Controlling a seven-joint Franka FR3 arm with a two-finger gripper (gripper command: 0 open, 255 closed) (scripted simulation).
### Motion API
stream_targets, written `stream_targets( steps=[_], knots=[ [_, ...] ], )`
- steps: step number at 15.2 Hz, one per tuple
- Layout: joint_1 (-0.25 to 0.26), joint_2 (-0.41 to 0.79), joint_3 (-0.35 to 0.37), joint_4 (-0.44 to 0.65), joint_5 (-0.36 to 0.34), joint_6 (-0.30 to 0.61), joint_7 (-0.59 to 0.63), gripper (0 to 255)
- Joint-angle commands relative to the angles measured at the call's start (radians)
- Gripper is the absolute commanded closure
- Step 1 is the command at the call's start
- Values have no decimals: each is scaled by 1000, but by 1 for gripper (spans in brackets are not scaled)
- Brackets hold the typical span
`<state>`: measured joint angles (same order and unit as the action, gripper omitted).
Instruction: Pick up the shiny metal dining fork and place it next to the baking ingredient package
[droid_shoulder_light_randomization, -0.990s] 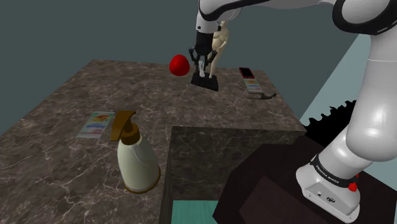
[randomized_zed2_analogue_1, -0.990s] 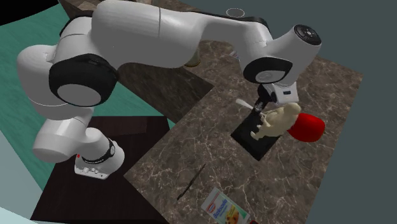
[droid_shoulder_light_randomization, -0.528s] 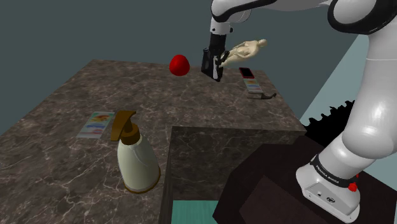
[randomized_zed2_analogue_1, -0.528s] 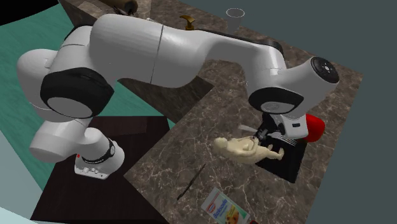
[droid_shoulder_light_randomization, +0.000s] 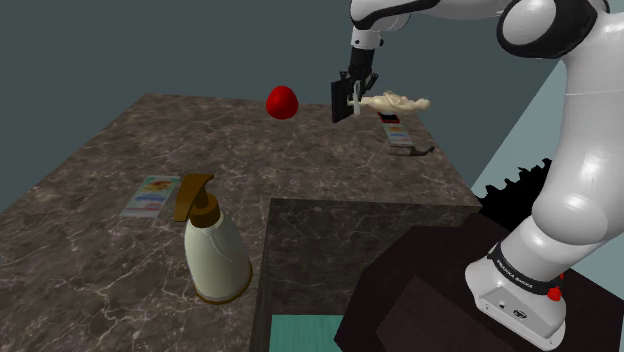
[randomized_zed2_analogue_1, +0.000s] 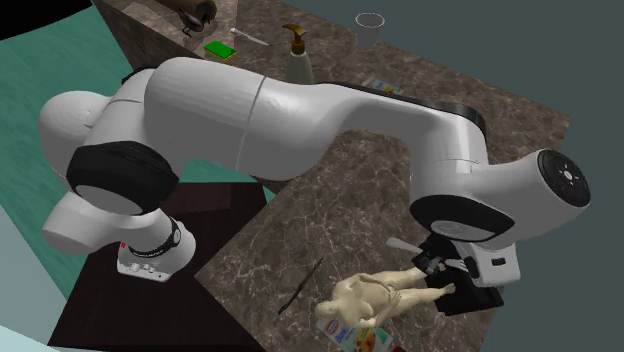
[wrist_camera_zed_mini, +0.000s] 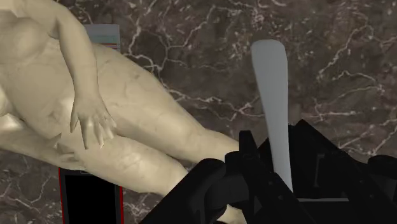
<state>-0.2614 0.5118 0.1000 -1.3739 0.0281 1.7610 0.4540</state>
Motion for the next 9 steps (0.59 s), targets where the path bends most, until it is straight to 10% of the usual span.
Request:
stream_targets(
  steps=[1, 9],
  knots=[
    [-23, 27, -11, 39, -2, -17, -30, 255],
    [-23, 49, -12, -33, -3, 77, -34, 255]
  ],
)
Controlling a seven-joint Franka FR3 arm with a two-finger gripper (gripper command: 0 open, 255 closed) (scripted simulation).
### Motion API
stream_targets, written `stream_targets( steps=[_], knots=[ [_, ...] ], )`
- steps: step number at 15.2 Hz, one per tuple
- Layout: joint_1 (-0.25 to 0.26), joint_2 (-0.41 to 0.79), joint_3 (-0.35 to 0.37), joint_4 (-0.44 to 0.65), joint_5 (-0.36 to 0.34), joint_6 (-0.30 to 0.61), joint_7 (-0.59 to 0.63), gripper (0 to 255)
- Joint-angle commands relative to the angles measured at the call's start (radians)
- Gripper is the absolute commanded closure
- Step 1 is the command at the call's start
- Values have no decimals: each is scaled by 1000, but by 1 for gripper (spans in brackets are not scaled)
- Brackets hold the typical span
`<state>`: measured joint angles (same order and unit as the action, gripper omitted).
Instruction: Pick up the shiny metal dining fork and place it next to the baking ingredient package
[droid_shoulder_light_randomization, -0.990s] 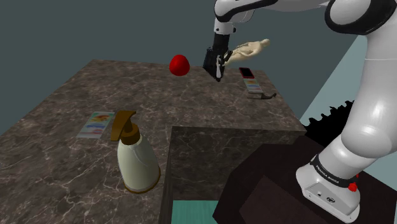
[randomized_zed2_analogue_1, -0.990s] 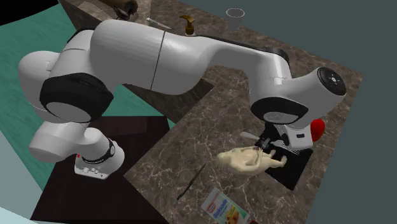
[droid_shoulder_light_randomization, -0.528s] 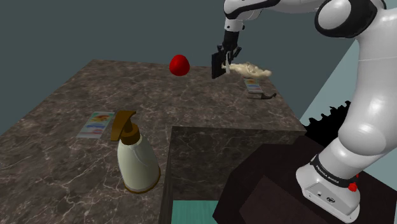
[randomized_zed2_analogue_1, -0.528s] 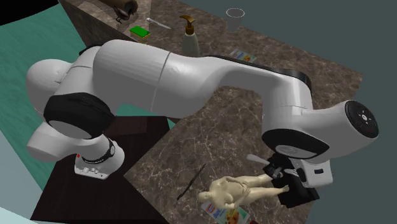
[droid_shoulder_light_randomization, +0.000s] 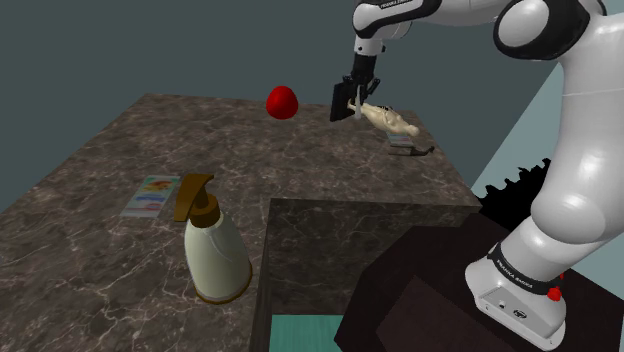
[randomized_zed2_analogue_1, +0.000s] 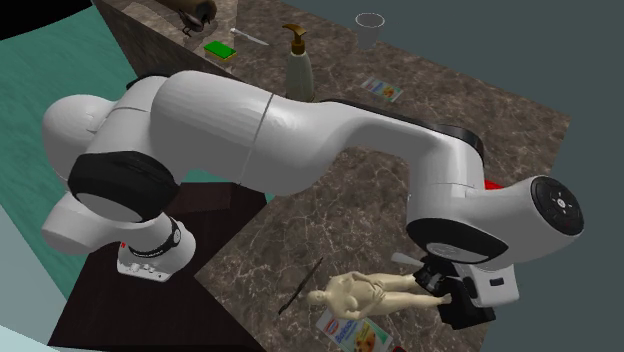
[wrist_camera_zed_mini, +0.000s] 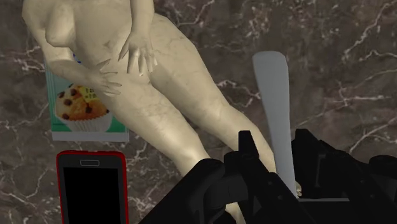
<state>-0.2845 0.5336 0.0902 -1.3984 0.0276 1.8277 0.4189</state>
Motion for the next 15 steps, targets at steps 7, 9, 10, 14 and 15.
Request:
stream_targets(
  steps=[7, 9, 10, 14, 15],
  knots=[
    [2, 58, -5, -56, -3, 88, -3, 255],
    [4, 66, -7, -65, -2, 105, -4, 255],
    [4, 66, -8, -65, -2, 105, -4, 255],
    [7, 66, -11, -65, 0, 105, -5, 255],
    [7, 66, -12, -65, 0, 105, -6, 255]
  ],
)
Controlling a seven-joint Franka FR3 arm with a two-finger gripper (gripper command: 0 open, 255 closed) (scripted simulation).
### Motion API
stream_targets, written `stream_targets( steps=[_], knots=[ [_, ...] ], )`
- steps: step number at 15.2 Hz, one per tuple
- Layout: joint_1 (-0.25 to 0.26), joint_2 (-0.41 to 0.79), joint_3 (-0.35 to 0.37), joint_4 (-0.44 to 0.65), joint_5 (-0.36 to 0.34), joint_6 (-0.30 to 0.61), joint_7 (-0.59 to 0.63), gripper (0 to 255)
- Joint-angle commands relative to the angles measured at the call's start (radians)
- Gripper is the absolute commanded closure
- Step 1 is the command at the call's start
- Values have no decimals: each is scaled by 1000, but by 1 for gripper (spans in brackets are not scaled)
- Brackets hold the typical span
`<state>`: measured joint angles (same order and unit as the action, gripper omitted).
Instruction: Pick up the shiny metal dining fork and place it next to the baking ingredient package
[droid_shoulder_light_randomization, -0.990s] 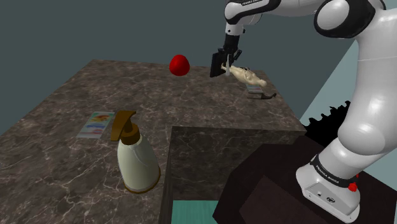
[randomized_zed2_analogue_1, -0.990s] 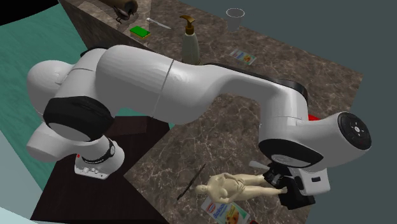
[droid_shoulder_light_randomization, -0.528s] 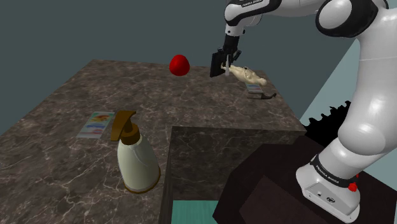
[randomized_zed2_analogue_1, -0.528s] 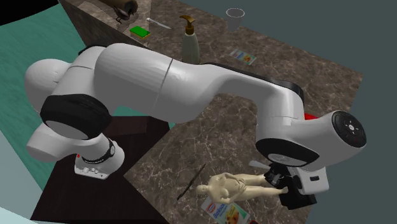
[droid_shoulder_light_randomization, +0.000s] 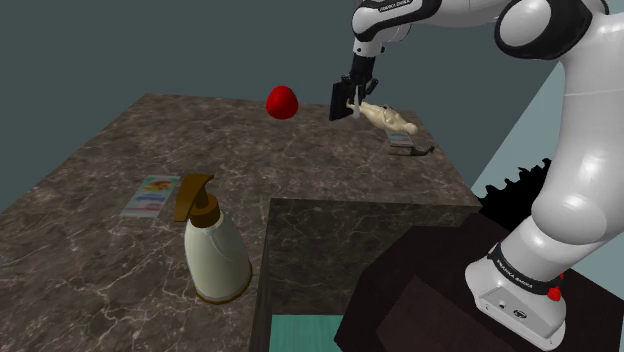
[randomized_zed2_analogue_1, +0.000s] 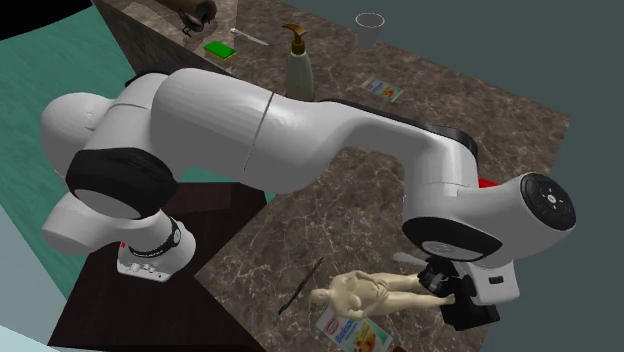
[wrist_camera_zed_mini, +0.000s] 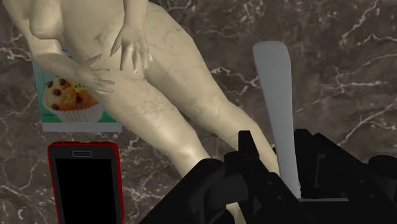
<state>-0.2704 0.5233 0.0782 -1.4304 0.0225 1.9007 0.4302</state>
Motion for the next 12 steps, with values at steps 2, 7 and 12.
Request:
stream_targets(
  steps=[2, 7, 12],
  knots=[
    [-14, 63, -2, -50, 7, 35, -27, 0],
    [-5, 76, -2, -33, 7, 32, -18, 0],
    [-6, 59, -5, 69, 8, -87, -18, 0]
  ],
)
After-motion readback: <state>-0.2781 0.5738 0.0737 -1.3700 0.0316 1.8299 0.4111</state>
